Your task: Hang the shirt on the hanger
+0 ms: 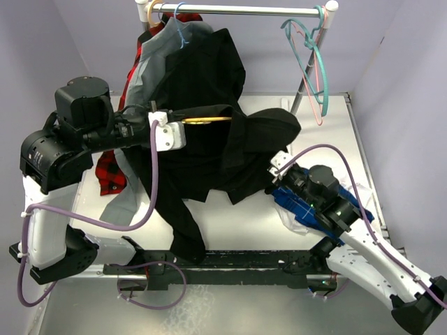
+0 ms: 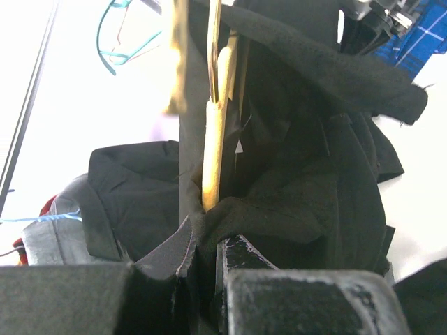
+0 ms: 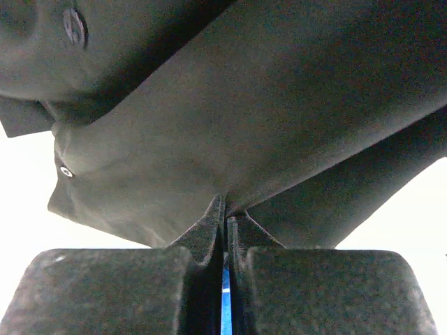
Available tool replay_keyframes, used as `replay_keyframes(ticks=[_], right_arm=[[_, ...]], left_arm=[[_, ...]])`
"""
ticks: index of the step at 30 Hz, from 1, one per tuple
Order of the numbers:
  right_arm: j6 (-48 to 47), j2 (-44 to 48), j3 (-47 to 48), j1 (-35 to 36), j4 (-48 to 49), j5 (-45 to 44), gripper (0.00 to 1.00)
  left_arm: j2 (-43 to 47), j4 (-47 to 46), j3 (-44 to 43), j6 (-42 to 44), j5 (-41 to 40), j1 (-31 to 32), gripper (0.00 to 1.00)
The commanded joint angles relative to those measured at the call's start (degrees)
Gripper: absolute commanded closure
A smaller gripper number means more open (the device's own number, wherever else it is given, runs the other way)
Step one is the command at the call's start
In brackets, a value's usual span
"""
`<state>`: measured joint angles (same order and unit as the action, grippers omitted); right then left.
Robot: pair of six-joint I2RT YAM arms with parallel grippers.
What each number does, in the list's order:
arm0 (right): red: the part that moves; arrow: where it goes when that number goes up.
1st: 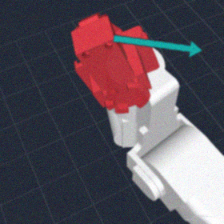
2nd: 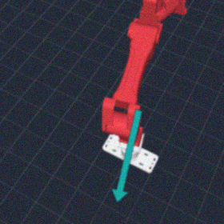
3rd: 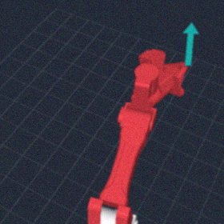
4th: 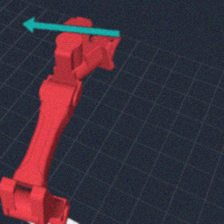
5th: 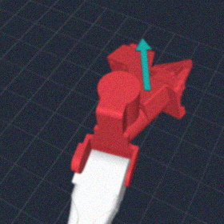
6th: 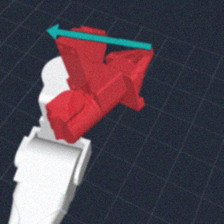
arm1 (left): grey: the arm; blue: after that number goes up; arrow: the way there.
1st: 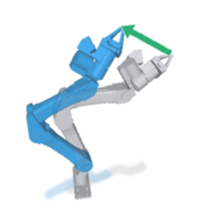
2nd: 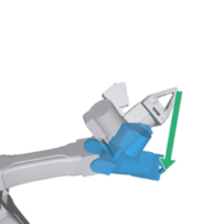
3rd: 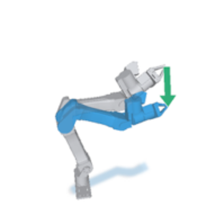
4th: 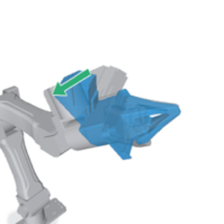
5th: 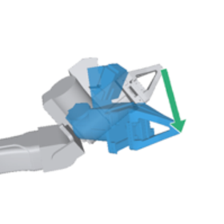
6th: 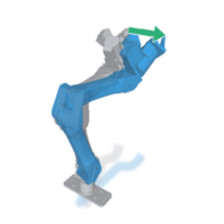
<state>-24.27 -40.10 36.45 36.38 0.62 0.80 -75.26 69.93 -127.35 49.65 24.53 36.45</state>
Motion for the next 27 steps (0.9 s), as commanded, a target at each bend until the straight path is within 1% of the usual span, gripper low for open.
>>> replay_keyframes(ticks=[1, 3, 7, 10, 12, 15, 18, 21, 23, 25, 27], right_arm=[[0.97, 0.00, -1.26, 0.10, 0.57, 1.03, 1.00], [-1.39, -0.39, -1.29, 0.26, -1.26, 2.47, 1.00], [-6.71, -3.94, -0.31, 0.55, -6.08, 1.46, 1.00], [-7.13, -5.54, 1.03, 1.10, -7.00, 1.64, 1.00], [-6.74, -4.35, 1.01, 1.08, -5.90, 2.00, 1.00], [-5.52, 0.58, 0.14, 1.07, -4.24, 3.09, 1.00], [-4.68, 4.26, -1.46, 1.06, -6.59, 5.59, 1.00], [-5.85, 6.59, -3.53, 1.06, -8.03, 7.64, 1.00], [-7.98, 5.63, -3.86, 1.07, -9.70, 9.01, 1.00], [-9.74, 2.82, -3.50, 1.14, -10.53, 9.57, 1.00], [-10.93, 0.41, -2.01, 1.24, -10.00, 7.73, 1.00]], left_arm=[[0.08, -9.01, -4.85, -2.51, -0.66, -0.12, 1.00], [-0.58, -9.47, -6.48, -2.78, -1.18, -0.10, 1.00], [-1.94, -10.62, -10.62, -3.48, -2.42, -0.06, 1.00], [-2.62, -10.82, -12.94, -3.96, -2.68, -0.06, 1.00], [-2.83, -11.07, -13.50, -4.12, -3.26, -0.13, 1.00], [-2.83, -11.69, -13.24, -4.55, -3.91, -0.08, 1.00], [-2.96, -13.01, -13.04, -5.16, -4.72, -0.13, 1.00], [-3.50, -14.34, -13.82, -5.67, -5.41, -0.09, 1.00], [-4.26, -15.21, -14.92, -6.10, -5.48, -0.08, 1.00], [-5.02, -16.36, -16.51, -7.07, -5.46, -0.06, 1.00], [-5.76, -16.64, -18.73, -7.75, -4.83, -0.08, 1.00]])
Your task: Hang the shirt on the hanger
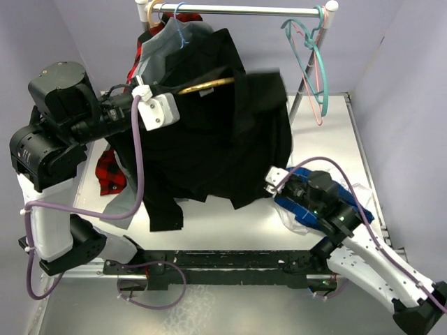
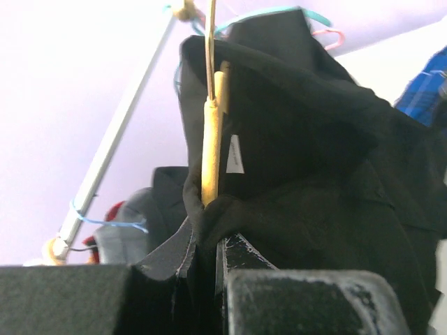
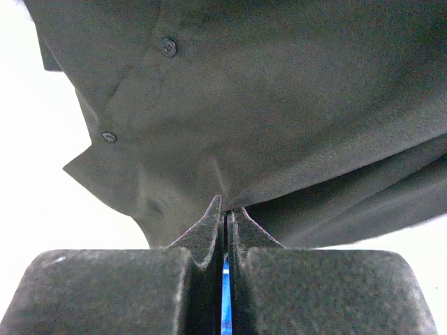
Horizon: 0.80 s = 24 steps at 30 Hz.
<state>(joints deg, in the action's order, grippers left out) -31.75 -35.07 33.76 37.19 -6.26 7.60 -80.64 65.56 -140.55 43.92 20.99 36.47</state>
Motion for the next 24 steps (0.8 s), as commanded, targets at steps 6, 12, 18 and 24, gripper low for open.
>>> replay_keyframes(ticks=[6, 12, 18, 24], right_arm=[[-5.89, -6.74, 1.67, 0.51, -2.50, 1.30, 1.00], [-5.82, -7.43, 2.91, 0.55, -1.49, 0.37, 0.22], [-2.59, 1.74, 12.85, 0.58, -2.24, -3.80, 0.00], [8.23, -8.62, 43.80, 0.43, -24.82, -0.95, 0.00]], left_arm=[[-0.78, -13.94, -6.75, -2.88, -1.58, -0.11, 1.00], [-1.51, -13.51, -7.82, -3.49, 0.25, -0.09, 1.00], [-1.16, -8.59, -6.23, -1.14, 5.68, -0.08, 1.00], [1.06, -2.96, 2.41, 1.33, 11.67, -0.09, 1.00]])
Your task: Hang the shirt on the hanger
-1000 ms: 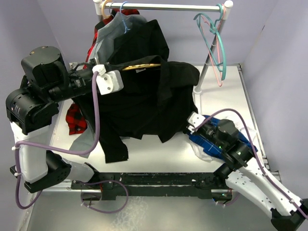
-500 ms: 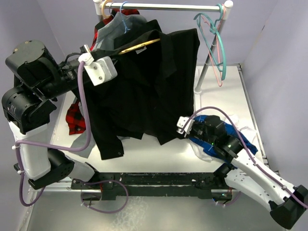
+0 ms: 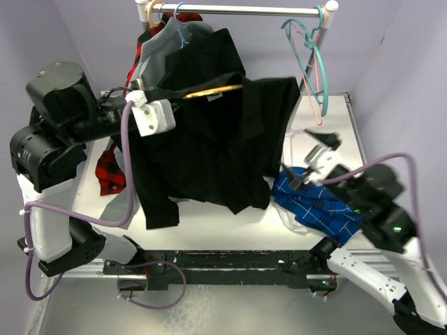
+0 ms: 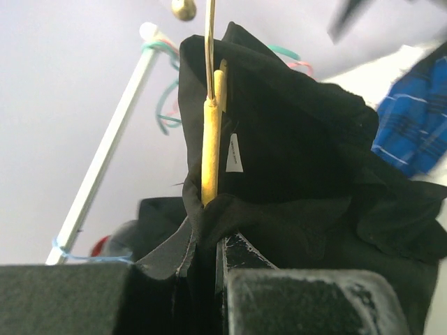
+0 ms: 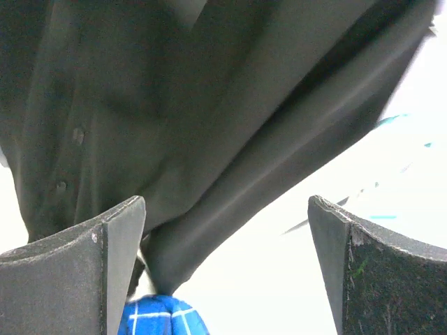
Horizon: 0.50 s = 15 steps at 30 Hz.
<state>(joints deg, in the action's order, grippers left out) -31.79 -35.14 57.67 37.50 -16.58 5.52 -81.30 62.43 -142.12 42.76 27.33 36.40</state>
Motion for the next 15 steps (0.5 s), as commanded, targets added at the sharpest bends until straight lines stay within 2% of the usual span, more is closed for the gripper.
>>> replay_keyframes(ticks=[1, 3, 4, 7, 9, 12, 15], right_arm=[[8.30, -12.50, 25.31, 0.23, -18.95, -0.25, 0.00], [5.98, -17.31, 32.54, 0.16, -24.80, -0.59, 0.00], [5.28, -17.89, 33.93, 0.20, -24.35, 0.44, 0.00], [-0.77, -17.01, 33.96, 0.27, -21.88, 4.08, 0.00], [-3.15, -18.96, 35.55, 0.21, -23.96, 6.89, 0.00], [-6.67, -23.20, 36.96, 0.25, -26.77, 8.27, 0.00], [-8.96, -25.00, 34.47, 0.30, -24.02, 8.57, 0.00]], left_arm=[[2.16, 0.63, 5.51, 2.82, 5.75, -0.02, 1.00], [3.01, 1.16, 7.91, 3.25, 6.59, -0.06, 1.00], [3.37, 1.46, 8.99, 3.38, 6.83, -0.07, 1.00], [4.15, 1.59, 11.29, 3.54, 6.87, -0.04, 1.00], [4.38, 1.55, 12.00, 3.58, 6.61, -0.08, 1.00], [4.37, 1.98, 12.31, 3.68, 6.77, -0.02, 1.00], [4.39, 2.49, 12.78, 3.76, 7.74, -0.10, 1.00]])
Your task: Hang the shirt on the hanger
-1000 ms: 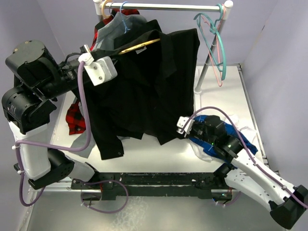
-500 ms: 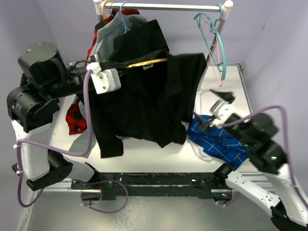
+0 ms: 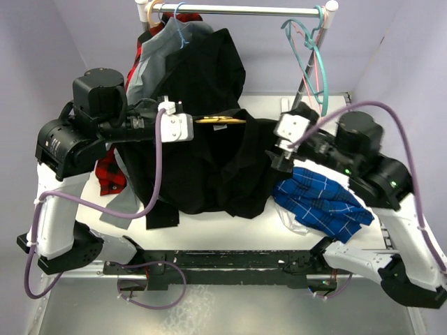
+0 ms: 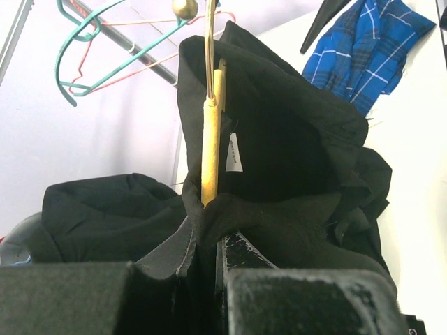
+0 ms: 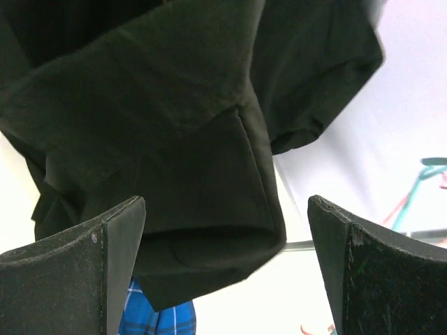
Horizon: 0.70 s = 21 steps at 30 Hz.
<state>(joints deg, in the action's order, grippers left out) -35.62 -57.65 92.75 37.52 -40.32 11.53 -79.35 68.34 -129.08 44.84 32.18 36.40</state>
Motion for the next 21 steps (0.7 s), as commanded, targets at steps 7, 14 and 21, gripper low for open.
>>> replay_keyframes(ticks=[7, 14, 21], right_arm=[[-7.16, -1.96, -4.32, 0.20, 7.99, 1.75, 0.00], [-6.65, -3.33, 0.03, 0.20, -2.67, 9.07, 0.00], [-6.68, -4.49, 1.51, 0.22, -7.64, 17.30, 0.01]], left_arm=[[2.60, -2.42, 2.67, 3.23, 4.45, -0.04, 1.00], [2.38, -2.09, 4.86, 5.78, 3.97, -0.02, 1.00], [2.22, -2.02, 7.42, 7.53, 6.31, -0.03, 1.00]])
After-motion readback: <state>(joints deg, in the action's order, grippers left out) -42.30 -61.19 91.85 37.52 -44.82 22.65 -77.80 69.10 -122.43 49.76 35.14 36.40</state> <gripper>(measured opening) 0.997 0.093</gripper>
